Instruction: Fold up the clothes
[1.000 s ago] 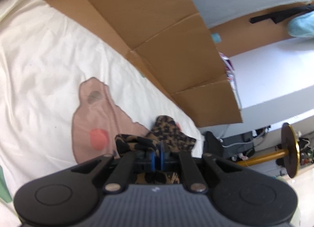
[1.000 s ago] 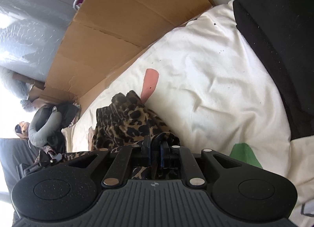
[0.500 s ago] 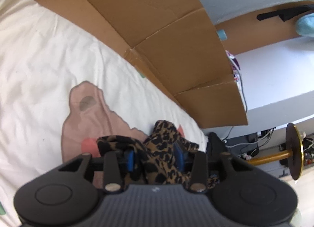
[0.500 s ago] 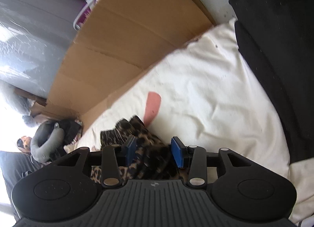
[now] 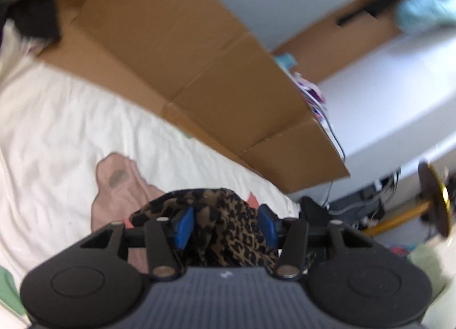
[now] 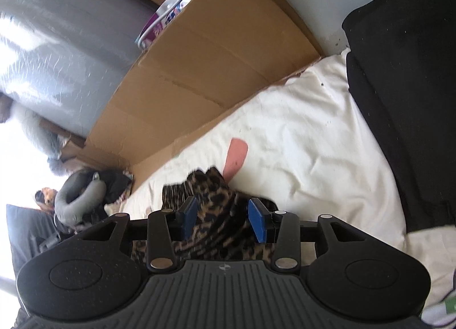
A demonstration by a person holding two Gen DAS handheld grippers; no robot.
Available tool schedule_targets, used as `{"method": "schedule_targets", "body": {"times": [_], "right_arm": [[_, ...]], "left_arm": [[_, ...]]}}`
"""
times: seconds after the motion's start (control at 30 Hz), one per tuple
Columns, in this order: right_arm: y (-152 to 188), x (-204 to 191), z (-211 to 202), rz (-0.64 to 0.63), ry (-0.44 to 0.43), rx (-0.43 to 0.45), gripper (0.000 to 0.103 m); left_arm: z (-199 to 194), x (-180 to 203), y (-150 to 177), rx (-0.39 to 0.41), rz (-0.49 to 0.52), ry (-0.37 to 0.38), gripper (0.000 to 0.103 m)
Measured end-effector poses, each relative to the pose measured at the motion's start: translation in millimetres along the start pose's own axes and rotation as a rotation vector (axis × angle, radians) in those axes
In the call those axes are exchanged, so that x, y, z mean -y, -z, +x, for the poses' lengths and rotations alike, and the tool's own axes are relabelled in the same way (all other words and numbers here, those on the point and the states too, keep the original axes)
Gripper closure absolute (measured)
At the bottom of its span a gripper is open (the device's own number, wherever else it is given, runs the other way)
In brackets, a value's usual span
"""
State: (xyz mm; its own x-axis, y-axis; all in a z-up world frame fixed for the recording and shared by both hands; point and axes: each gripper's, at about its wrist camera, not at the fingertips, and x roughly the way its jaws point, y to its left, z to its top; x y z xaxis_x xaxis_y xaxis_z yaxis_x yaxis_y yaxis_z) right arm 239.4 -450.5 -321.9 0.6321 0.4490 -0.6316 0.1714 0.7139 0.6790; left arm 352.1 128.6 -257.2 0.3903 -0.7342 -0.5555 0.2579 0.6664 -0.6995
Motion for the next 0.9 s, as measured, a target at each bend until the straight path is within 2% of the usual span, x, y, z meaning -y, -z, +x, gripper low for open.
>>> {"method": "schedule_targets", "body": {"times": [0.23, 0.47, 0.63, 0.8, 0.9], "right_arm": [[29.4, -7.5, 9.4, -0.040, 0.006, -0.065, 0.058], [46.1, -20.7, 34.1, -0.125, 0.052, -0.119, 0.058], [48.3, -26.8, 58.1, -0.194, 0.104, -0.139, 0.058], [52.4, -35.4, 78.0, -0.265, 0.150, -0.152, 0.058], [51.3, -40.5, 87.4, -0.287, 0.157, -0.150, 0.058]], "left_arm": [[14.9, 21.0, 32.2, -0.108, 0.072, -0.009, 0.051], [52.7, 21.1, 59.3, -0.217, 0.147, -0.071, 0.052], [82.0, 19.5, 73.5, -0.267, 0.195, -0.120, 0.053], [99.0, 20.2, 81.4, -0.263, 0.228, -0.154, 0.054], [106.3, 24.5, 83.2, -0.245, 0.271, -0.195, 0.060]]}}
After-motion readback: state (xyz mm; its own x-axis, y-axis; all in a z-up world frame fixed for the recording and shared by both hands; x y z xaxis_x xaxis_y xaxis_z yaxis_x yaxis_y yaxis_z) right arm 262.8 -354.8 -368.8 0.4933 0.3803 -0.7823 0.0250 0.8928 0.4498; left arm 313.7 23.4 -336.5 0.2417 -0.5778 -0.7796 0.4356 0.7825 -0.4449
